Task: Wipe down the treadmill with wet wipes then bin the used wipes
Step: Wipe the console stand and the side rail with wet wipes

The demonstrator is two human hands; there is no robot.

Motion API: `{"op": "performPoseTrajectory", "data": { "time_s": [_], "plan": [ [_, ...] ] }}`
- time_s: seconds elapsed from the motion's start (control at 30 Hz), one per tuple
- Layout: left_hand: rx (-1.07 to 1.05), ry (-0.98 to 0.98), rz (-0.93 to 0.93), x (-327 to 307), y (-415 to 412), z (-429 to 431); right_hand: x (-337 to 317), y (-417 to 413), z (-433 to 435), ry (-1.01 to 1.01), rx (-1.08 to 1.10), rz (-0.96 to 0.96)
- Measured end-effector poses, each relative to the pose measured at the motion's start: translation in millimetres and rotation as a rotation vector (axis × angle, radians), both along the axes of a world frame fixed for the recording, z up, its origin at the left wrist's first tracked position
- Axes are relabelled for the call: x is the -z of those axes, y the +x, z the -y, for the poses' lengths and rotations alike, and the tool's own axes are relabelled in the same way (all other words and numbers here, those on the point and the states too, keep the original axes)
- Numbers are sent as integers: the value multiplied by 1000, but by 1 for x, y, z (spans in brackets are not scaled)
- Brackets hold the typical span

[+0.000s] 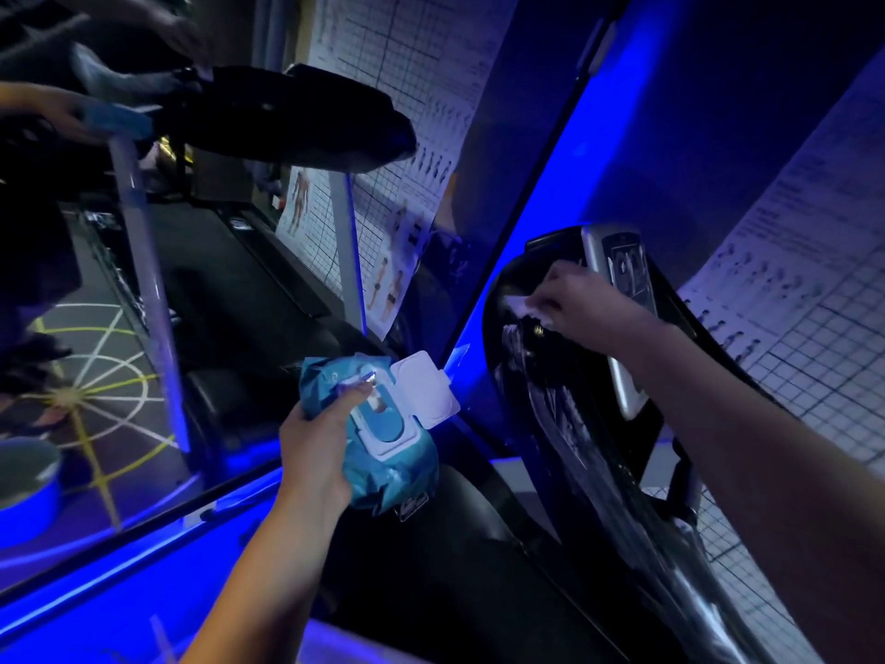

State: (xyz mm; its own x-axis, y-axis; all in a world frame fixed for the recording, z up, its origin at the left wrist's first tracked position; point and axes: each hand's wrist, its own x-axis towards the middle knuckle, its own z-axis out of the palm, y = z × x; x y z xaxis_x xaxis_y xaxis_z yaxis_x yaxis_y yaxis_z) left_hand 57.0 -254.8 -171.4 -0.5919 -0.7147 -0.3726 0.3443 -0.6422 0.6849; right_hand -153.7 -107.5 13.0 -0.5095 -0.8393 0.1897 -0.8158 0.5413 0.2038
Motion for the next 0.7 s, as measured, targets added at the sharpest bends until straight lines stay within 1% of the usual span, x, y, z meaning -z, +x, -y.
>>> {"op": "performPoseTrajectory", "data": {
  "time_s": [0.03, 0.1, 0.17, 0.2, 0.23, 0.27, 0.33, 0.47, 0.53, 0.57, 0.6, 0.63, 0.7],
  "plan": [
    [3, 3, 3, 0, 1, 0, 4, 6, -2, 16, -28, 28],
    [0, 8, -8, 0, 1, 1, 18, 20, -9, 162, -97, 77],
    [-4, 13, -26, 0, 0, 1, 33, 36, -14, 371, -81, 119],
    [-9, 18, -30, 0, -1, 2, 39, 41, -15, 447, -54, 127],
    [-15, 28, -33, 0, -3, 1, 42, 42, -15, 479, -39, 121],
    [-16, 41, -40, 1, -4, 1, 39, 41, -13, 476, -27, 113],
    [-11, 76, -51, 2, -6, 0, 23, 34, -6, 384, -10, 79],
    [-9, 90, -48, 5, -5, -2, -8, 4, -1, 23, 61, -8],
    [-9, 79, -36, 6, -5, -2, 1, -5, 1, -184, 83, -17],
    [-7, 76, -33, 7, -6, -2, 8, -6, 1, -246, 80, -4],
    [-4, 75, -35, 7, -6, -1, 14, -2, 2, -259, 62, 1],
    [-1, 73, -41, 7, -7, 0, 18, 1, 3, -221, 25, 6],
    [10, 63, -47, 8, -8, 1, 20, 13, 0, -73, -66, 52]
  ]
}}
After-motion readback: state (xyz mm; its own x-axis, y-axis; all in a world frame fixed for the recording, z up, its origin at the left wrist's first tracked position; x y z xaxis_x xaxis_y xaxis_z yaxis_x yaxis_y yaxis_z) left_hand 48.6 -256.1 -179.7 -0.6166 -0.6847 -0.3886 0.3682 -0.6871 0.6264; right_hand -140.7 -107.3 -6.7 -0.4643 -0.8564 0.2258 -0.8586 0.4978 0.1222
